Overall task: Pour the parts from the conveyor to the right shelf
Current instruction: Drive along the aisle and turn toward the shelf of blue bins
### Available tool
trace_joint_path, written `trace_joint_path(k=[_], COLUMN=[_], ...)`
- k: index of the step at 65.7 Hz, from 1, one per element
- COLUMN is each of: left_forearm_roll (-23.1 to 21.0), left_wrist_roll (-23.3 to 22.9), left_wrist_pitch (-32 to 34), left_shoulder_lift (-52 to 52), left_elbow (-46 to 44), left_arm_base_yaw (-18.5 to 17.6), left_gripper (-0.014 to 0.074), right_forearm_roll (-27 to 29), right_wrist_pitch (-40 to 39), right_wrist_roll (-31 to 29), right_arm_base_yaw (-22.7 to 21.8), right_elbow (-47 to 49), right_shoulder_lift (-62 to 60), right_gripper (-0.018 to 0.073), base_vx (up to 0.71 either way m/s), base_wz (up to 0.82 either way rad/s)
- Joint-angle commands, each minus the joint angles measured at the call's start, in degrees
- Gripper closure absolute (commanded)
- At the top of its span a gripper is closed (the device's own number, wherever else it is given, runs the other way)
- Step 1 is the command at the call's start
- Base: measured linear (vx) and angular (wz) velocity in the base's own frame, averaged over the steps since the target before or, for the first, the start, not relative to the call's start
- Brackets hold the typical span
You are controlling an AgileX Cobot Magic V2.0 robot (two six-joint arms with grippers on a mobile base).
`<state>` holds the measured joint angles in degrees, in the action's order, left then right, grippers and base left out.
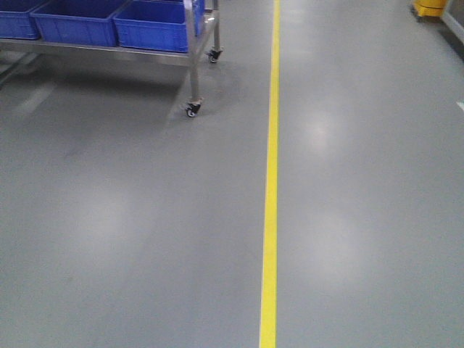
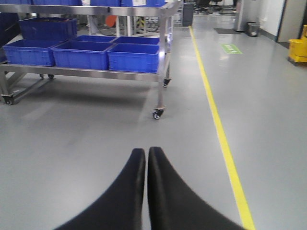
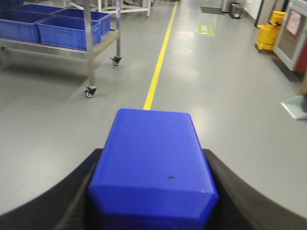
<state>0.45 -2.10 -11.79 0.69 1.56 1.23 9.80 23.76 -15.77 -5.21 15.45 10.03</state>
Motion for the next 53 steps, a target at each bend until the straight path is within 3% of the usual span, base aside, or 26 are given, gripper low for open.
trace_joint_path(k=[1, 37, 53], left_forearm_roll=[-0.45, -0.45, -0.45], left_wrist_roll=[-0.49, -0.49, -0.49], left_wrist_pitch=[4.5, 4.5, 4.5], left_shoulder_lift=[0.6, 0.6, 0.6], left_elbow=[-1.1, -1.1, -1.1], left_arm_base_yaw=[-0.28, -0.28, -0.28], left_gripper=[0.0603, 0.0603, 0.0603], right_forearm_roll=[0.3, 0.3, 0.26], right_wrist_pitch=[-4.64, -4.64, -4.64], right_wrist_roll=[-0.44, -0.44, -0.44], right_arm_base_yaw=[-0.17, -0.17, -0.17], right_elbow=[1.72, 1.72, 1.72], right_shoulder_lift=[0.64, 0.64, 0.64], right_gripper=[0.0564, 0.0564, 0.0564], base_vx=[0.83, 0.79, 0.76], base_wz=[0.31, 0.17, 0.43])
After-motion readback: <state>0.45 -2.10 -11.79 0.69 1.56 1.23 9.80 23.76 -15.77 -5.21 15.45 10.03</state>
